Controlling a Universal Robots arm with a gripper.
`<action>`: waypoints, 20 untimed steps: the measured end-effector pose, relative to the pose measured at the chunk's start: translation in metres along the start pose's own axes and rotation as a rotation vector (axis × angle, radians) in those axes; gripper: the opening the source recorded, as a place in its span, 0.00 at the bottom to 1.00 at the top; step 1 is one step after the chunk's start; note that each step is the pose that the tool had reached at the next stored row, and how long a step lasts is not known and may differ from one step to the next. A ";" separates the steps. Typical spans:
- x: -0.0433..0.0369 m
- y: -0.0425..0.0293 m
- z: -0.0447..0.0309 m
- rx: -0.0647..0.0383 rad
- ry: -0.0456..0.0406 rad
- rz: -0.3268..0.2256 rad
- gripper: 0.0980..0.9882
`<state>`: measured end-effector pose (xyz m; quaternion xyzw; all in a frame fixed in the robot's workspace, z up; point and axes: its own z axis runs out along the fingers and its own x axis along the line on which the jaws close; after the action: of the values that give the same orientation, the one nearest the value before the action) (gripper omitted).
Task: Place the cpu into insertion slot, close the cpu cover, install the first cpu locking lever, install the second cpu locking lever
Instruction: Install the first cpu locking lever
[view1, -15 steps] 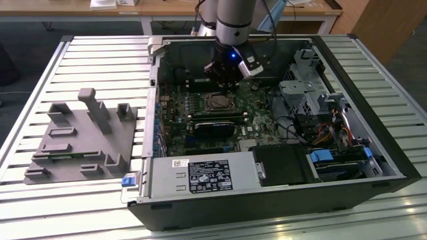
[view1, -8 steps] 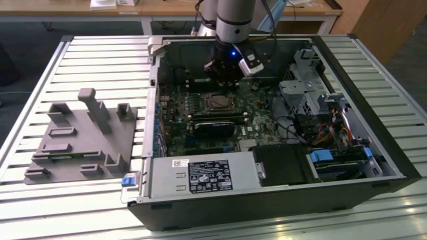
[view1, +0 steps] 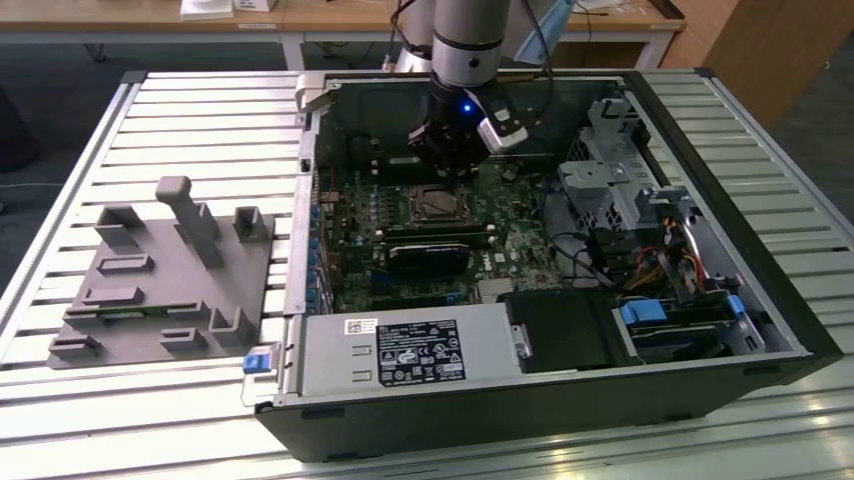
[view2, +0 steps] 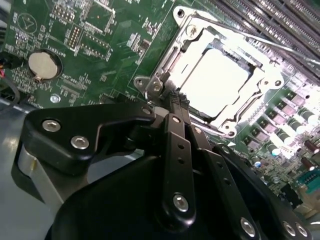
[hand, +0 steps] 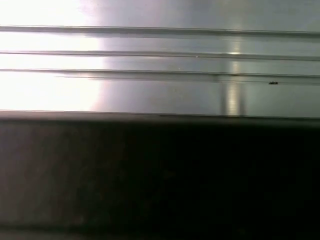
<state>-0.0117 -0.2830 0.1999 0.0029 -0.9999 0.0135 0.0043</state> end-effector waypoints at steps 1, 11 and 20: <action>-0.0001 0.0003 0.0006 0.005 -0.0001 0.000 0.01; -0.0003 0.0030 0.0024 -0.004 -0.0001 0.000 0.01; -0.0004 0.0031 0.0025 -0.034 -0.0005 0.000 0.01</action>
<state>-0.0114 -0.2800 0.1973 0.0030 -1.0000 -0.0034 0.0042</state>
